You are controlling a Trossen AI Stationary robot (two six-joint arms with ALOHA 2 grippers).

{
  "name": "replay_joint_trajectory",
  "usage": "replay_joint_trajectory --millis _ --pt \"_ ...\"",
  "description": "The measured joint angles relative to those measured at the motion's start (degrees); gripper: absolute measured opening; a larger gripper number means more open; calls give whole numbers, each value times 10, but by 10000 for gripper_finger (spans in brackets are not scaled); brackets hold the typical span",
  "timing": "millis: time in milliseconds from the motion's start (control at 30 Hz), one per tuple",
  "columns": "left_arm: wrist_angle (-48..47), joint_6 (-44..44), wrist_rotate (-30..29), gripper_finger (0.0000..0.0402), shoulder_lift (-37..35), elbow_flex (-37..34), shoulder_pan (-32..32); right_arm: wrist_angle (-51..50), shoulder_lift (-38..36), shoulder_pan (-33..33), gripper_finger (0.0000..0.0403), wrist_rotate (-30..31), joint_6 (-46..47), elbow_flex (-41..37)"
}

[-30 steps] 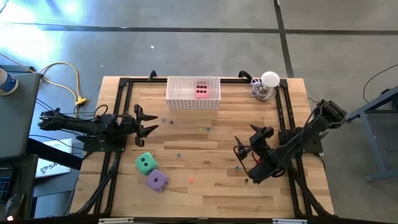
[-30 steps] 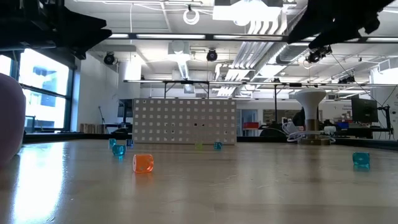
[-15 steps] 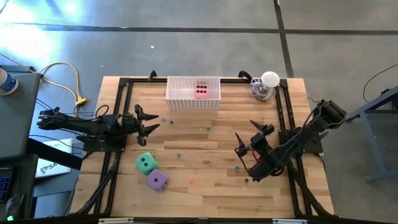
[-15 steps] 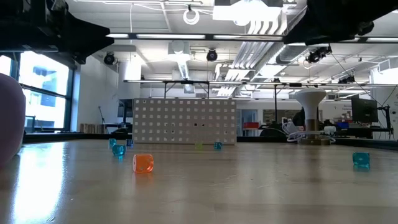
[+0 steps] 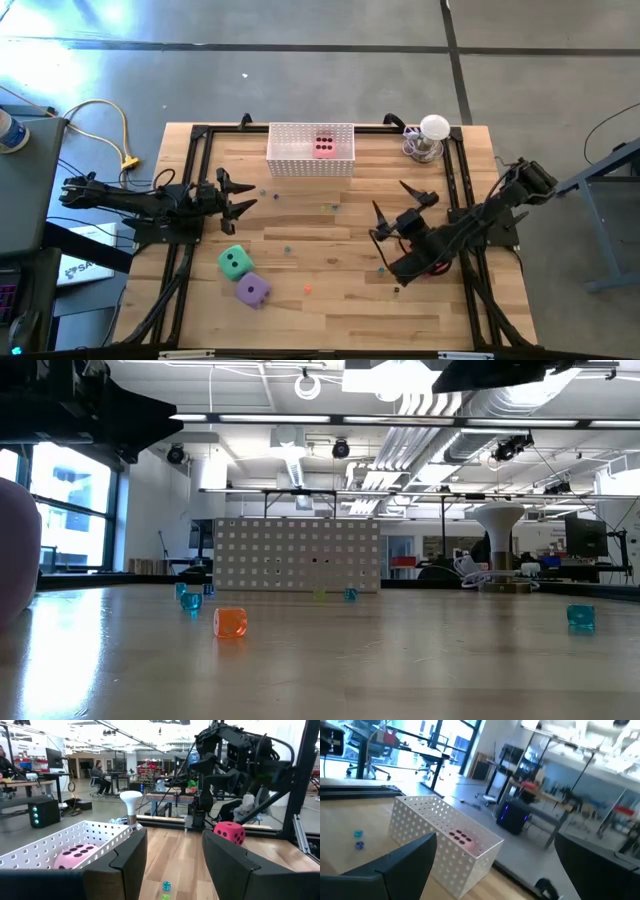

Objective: Pick & Place Dice
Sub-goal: Put the small blue dice into the white basket

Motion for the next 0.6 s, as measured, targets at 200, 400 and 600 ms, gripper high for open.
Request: replay_joint_trajectory --millis 200,400,600 --pt "0 -45 0 183 0 0 0 10 0 22 396 -111 0 2" --pt "0 -62 0 183 0 0 0 46 0 50 396 -128 -18 2" --pt "0 -86 0 183 0 0 0 95 0 54 396 -107 -91 2"
